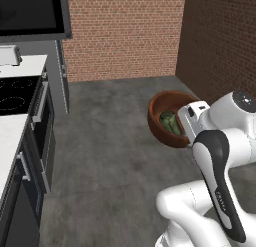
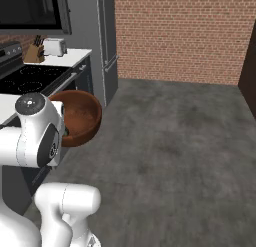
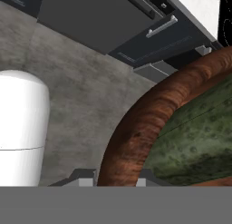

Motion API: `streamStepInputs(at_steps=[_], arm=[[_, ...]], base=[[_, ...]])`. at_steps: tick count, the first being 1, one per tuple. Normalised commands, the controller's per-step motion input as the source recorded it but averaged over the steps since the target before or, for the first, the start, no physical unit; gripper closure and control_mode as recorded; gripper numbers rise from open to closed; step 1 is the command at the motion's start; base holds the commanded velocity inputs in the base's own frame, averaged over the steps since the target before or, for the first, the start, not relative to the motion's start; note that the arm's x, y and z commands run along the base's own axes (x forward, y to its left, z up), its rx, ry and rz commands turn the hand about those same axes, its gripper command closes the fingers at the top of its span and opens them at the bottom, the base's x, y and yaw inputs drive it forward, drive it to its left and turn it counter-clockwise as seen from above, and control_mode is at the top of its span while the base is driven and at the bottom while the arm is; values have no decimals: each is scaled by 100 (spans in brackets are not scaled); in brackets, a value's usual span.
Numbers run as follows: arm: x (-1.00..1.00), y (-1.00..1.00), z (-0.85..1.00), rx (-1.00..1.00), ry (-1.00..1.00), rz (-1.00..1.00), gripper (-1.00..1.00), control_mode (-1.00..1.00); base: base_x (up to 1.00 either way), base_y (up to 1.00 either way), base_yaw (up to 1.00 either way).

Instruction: Pick the cucumber from the sink and place it in the bowl. Then pick the bowl and place it in the microwave. Then close the microwave door and press the start button.

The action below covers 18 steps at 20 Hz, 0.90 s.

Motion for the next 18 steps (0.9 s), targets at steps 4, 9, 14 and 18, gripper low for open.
streamStepInputs(at_steps=[4,9,14,18], arm=[[0,0,0,0,0,0,100,100],[0,0,0,0,0,0,100,100],[0,0,0,0,0,0,100,100],[0,0,0,0,0,0,100,100]], base=[[100,0,9],[100,0,17],[100,-2,20],[79,-38,38]])
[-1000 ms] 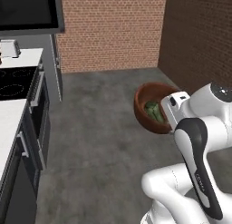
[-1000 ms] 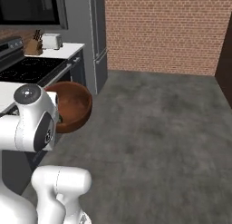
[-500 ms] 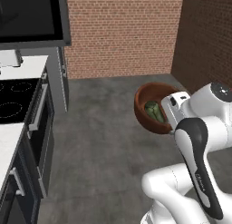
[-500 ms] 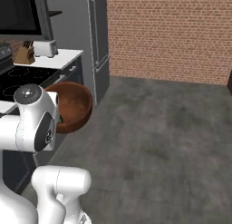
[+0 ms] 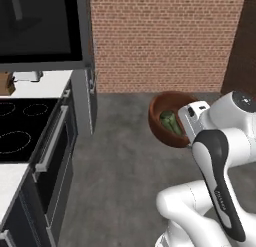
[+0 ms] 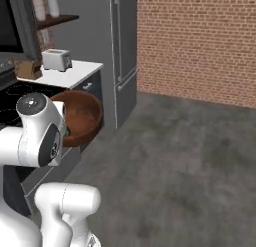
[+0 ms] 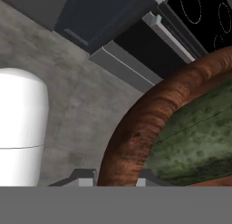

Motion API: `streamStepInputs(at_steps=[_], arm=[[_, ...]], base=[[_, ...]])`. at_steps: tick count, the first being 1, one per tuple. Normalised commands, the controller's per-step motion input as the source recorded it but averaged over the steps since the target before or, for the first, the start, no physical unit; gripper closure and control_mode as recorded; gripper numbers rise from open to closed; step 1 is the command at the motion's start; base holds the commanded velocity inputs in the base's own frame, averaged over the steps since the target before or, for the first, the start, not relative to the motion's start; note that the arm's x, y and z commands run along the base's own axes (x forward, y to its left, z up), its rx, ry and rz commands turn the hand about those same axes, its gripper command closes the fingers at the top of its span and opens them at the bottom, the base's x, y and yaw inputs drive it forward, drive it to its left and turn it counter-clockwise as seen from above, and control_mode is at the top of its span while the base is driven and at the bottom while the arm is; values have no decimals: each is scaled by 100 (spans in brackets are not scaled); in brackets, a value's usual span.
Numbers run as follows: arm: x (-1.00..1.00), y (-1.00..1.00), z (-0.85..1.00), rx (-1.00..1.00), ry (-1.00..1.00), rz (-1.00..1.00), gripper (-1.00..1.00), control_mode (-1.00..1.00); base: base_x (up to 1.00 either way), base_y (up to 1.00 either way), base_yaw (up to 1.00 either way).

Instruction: Pick the cucumber from the sink and place it in the bowl. Then pick the bowl and place it in the microwave. Then close the microwave door and press the start button.

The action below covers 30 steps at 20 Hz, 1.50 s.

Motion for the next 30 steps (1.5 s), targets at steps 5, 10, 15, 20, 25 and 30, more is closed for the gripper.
streamStepInputs(at_steps=[5,10,15,20,25,30], arm=[[0,0,0,0,0,0,100,100],[0,0,0,0,0,0,100,100],[0,0,0,0,0,0,100,100],[0,0,0,0,0,0,100,100],[0,0,0,0,0,0,100,100],[0,0,0,0,0,0,100,100]], base=[[50,-67,59],[11,-60,77],[0,-45,88],[-2,-28,95],[-7,-40,89],[-12,-92,51]])
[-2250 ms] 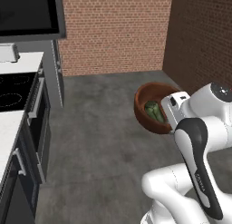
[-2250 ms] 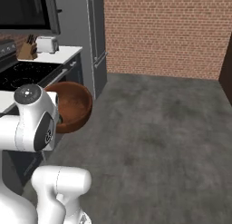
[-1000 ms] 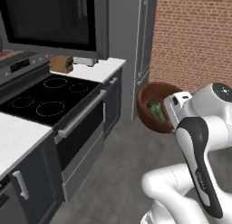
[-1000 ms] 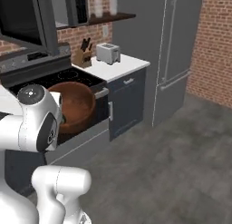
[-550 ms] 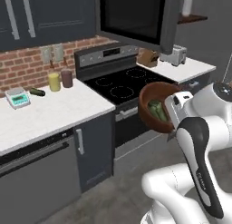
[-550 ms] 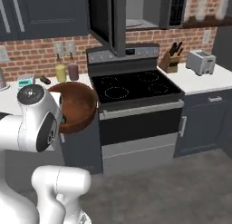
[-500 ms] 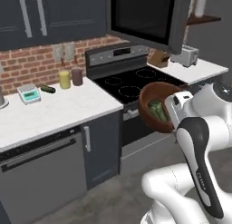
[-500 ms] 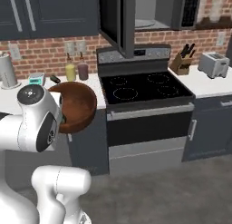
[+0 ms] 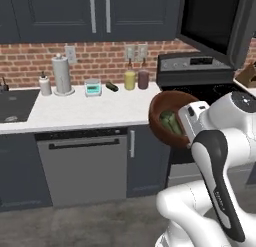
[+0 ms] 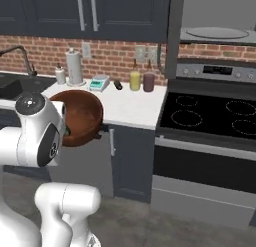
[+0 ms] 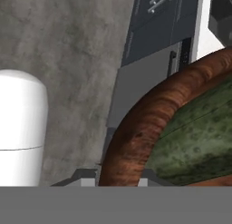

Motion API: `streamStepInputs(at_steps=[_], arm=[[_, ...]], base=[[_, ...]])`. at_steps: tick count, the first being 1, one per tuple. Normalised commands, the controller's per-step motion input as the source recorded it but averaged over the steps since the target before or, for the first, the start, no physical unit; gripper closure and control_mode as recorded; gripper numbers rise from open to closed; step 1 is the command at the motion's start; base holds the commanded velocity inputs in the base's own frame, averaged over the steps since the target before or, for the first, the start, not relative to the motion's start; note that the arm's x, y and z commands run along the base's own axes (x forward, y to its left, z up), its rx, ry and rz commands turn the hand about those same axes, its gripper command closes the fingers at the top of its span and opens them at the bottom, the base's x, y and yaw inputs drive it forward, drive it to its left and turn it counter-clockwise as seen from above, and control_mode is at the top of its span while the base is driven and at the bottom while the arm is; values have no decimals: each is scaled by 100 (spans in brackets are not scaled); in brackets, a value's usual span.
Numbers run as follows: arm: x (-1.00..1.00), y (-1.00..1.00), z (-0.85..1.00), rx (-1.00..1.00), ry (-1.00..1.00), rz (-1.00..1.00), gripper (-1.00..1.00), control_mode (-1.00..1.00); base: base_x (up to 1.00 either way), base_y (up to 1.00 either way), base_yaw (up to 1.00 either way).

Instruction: Pick the cucumber from the sink and place it in the bowl. Then pick the bowl and place it in the microwave. Then close the microwave door and press the start button.

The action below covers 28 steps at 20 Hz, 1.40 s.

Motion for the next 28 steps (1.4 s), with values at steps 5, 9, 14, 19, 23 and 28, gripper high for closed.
streamStepInputs(at_steps=[5,9,14,19,23,28], arm=[[0,0,0,0,0,0,100,100],[0,0,0,0,0,0,100,100],[0,0,0,0,0,0,100,100],[0,0,0,0,0,0,100,100],[0,0,0,0,0,0,100,100],[0,0,0,0,0,0,100,100]], base=[[-53,-100,15],[-64,-100,8],[-11,-100,10],[39,-91,21],[63,-78,26],[57,-17,17]])
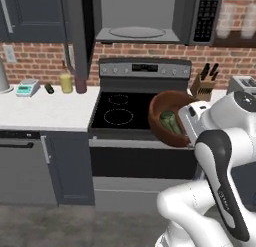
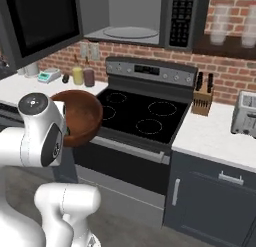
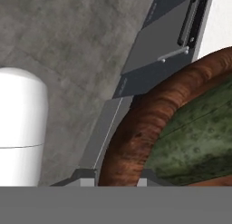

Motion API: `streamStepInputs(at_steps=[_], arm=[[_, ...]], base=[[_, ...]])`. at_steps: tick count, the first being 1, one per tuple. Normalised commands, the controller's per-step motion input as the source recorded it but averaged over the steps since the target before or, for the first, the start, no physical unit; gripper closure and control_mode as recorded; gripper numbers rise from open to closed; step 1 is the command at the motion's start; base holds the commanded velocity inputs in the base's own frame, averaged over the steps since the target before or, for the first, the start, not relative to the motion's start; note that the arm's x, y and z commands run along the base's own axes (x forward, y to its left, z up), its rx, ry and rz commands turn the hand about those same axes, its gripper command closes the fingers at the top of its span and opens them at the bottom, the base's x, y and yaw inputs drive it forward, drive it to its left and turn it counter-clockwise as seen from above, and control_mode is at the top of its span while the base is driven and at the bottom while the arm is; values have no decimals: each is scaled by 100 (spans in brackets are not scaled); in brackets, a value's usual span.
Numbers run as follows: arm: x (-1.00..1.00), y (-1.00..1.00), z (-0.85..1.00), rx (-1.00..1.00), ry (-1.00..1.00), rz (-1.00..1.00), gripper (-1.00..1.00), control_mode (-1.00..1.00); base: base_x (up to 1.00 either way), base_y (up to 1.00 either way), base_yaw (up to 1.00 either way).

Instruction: Pick the cucumber from the sink and place it in the bowl. Then pick the bowl and place it in the microwave. Then close the microwave door and press the start button.

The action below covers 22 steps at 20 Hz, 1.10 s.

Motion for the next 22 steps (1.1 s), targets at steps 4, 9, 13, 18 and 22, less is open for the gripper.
streamStepInputs(at_steps=[4,9,13,18,22], arm=[[0,0,0,0,0,0,100,100],[0,0,0,0,0,0,100,100],[0,0,0,0,0,0,100,100],[0,0,0,0,0,0,100,100],[0,0,0,0,0,0,100,100]], base=[[59,-2,13],[71,-7,14],[51,-27,18],[48,-17,18],[42,-23,20]])
